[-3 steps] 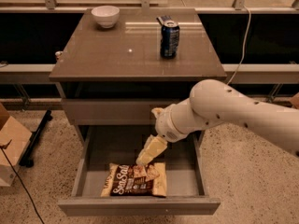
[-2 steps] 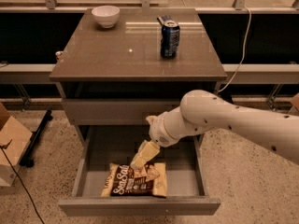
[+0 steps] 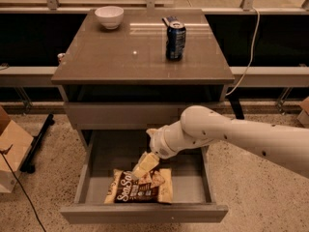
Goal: Pick brown chip bag from middle drawer and place on counter
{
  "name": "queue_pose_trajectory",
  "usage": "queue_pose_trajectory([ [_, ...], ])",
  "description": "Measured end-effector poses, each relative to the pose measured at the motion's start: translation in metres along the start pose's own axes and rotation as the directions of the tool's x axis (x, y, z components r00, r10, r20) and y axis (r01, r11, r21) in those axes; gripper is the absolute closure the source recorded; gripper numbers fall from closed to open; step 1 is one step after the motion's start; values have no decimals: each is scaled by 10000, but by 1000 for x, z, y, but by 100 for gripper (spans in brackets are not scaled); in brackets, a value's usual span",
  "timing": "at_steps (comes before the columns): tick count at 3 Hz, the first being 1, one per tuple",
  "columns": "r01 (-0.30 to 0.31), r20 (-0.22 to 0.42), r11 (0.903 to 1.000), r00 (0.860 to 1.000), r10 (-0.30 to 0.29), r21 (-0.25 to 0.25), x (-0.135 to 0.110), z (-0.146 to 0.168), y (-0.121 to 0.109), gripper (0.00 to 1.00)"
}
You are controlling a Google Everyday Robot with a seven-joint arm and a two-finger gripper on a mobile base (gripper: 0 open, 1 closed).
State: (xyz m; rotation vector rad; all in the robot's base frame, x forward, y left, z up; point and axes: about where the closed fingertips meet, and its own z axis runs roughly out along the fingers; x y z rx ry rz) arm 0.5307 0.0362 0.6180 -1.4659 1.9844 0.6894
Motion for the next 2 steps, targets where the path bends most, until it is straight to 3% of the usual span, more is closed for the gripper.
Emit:
queue_pose_trajectory([
  [1,-51,69,9997,10000,53,-236,2,7,0,0],
  [2,-311,402,9988,9987,326,-386,13,35,-6,0],
])
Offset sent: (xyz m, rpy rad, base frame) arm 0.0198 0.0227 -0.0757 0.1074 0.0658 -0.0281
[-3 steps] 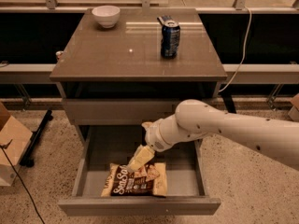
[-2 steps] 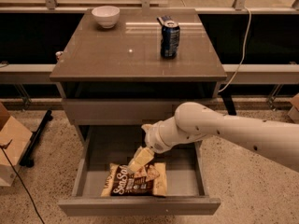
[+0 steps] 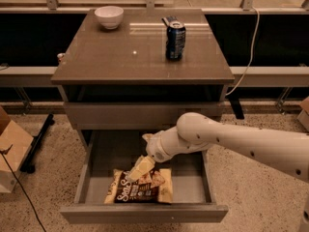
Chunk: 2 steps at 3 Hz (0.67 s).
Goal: Pick brown chip bag from middle drawer and place on counter
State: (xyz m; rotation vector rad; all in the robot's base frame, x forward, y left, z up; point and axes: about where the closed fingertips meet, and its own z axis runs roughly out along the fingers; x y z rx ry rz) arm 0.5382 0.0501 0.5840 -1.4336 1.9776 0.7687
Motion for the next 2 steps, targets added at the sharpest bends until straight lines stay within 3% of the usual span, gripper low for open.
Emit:
queue_pose_trajectory([
  [2,-570,557,9978,9967,588,-343,35,67,-12,0],
])
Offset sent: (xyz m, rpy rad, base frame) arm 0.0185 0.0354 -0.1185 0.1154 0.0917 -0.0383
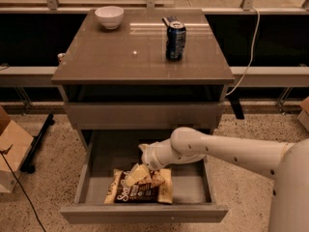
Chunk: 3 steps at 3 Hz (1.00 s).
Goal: Pick brown chip bag from middle drawer and place on counter
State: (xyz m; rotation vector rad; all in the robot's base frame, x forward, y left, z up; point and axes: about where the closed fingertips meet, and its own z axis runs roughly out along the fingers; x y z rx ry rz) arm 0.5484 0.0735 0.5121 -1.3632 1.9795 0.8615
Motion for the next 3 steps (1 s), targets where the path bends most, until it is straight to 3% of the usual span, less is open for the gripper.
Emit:
queue_pose_trajectory([
  [1,-394,156,9983,9991,401,-431,19,32,-10,0],
  [2,-1028,198,9897,9942,1053,-996,45,67,-18,0],
  [3,-1454,170,9813,9887,1487,-1262,61,83,-20,0],
])
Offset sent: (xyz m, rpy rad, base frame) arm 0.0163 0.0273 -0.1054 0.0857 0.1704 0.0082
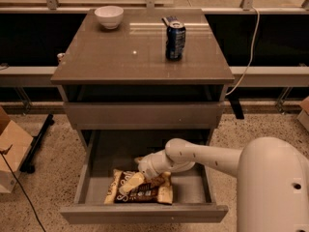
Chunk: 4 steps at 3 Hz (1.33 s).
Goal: Pick brown chip bag from middle drawer and place on counter
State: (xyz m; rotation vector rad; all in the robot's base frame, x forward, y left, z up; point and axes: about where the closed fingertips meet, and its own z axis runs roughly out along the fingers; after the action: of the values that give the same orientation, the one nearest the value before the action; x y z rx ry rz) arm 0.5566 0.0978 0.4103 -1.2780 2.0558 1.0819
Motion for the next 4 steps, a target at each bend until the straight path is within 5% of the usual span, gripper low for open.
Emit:
queue_pose_trajectory([
  [2,-617,-151,9981,9980,617,15,25,2,12,50],
  [4,-438,-93,9985,9990,441,330,18,-14,24,96],
])
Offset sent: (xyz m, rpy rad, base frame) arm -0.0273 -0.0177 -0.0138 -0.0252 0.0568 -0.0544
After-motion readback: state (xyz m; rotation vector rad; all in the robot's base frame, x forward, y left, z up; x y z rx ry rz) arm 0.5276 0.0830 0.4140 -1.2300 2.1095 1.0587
